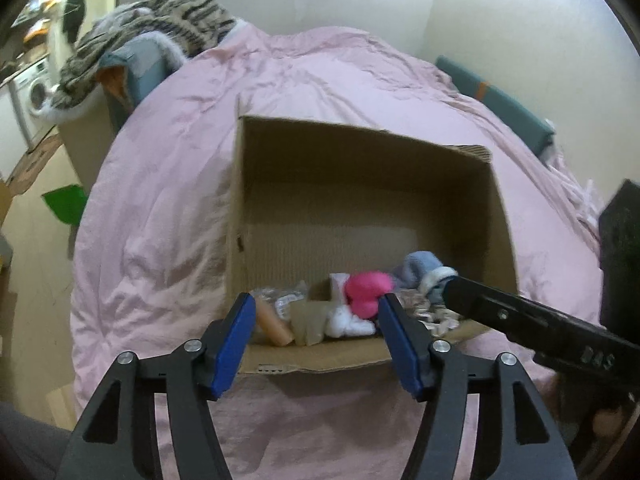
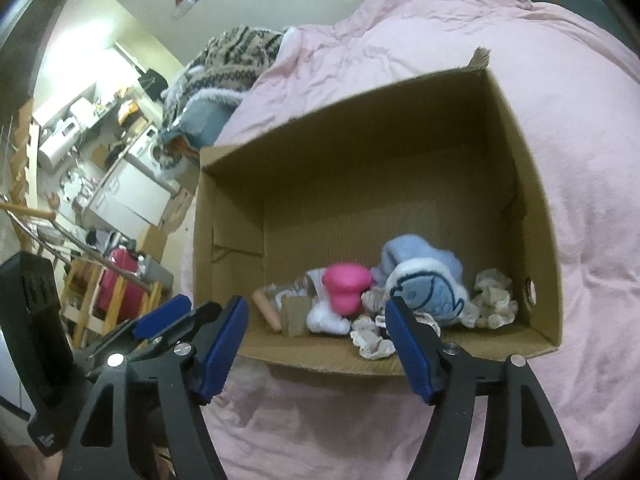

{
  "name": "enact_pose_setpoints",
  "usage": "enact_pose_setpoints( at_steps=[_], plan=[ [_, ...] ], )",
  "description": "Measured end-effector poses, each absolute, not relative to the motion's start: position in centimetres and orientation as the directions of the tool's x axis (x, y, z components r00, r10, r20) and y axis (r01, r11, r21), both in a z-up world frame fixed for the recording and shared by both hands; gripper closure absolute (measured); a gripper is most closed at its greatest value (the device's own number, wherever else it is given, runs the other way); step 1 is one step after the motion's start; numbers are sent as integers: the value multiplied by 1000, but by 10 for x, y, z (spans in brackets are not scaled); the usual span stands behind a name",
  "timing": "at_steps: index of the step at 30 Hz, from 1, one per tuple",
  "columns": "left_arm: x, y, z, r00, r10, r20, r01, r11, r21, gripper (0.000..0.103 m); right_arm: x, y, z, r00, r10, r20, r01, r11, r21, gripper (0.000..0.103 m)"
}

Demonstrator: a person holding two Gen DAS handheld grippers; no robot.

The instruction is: Organize soft objects

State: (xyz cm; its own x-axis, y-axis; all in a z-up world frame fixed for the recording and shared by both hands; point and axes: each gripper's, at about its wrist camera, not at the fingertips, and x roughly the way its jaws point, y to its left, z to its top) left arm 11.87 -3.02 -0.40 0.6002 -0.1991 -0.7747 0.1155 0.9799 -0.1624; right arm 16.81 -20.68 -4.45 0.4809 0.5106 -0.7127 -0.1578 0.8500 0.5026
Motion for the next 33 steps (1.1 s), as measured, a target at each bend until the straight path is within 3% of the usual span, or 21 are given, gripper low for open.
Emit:
enact_pose_setpoints(
  at_steps=[2,6,7,9,13,17,22,26,33],
  plan=[
    [114,-30,4,628,-168,-760,106,986,-130,43,166,-210,-40,496,501,-709,-147,853,501,27],
    [105,-26,17,660,-126,-741,91,992,-89,42,156,-218,-21,563,432,-704,-127,888,443,3],
    [100,-27,22,674,-101,-732,83,995,-60,40,152,-219,-15,583,387,-715,-110,909,402,1],
    [90,-25,31,694,-103,-712,93,994,-53,26,142,-220,-2,623,322,-713,-99,937,336,1],
    [74,-12,44,724,-83,-685,41,996,-78,16,122,-224,13,664,281,-693,-103,952,287,0],
    [58,-1,53,738,-63,-672,5,996,-88,1,101,-224,22,695,267,-668,-120,959,258,0],
    [37,3,57,761,-49,-646,2,997,-73,1,78,-223,22,721,230,-654,-135,972,192,0],
    [26,-9,46,762,53,-645,-24,998,53,1,69,-219,18,725,197,-660,-126,980,153,0],
    [21,-3,40,757,14,-653,-33,999,-16,1,68,-214,11,742,159,-651,-111,987,114,0]
  ],
)
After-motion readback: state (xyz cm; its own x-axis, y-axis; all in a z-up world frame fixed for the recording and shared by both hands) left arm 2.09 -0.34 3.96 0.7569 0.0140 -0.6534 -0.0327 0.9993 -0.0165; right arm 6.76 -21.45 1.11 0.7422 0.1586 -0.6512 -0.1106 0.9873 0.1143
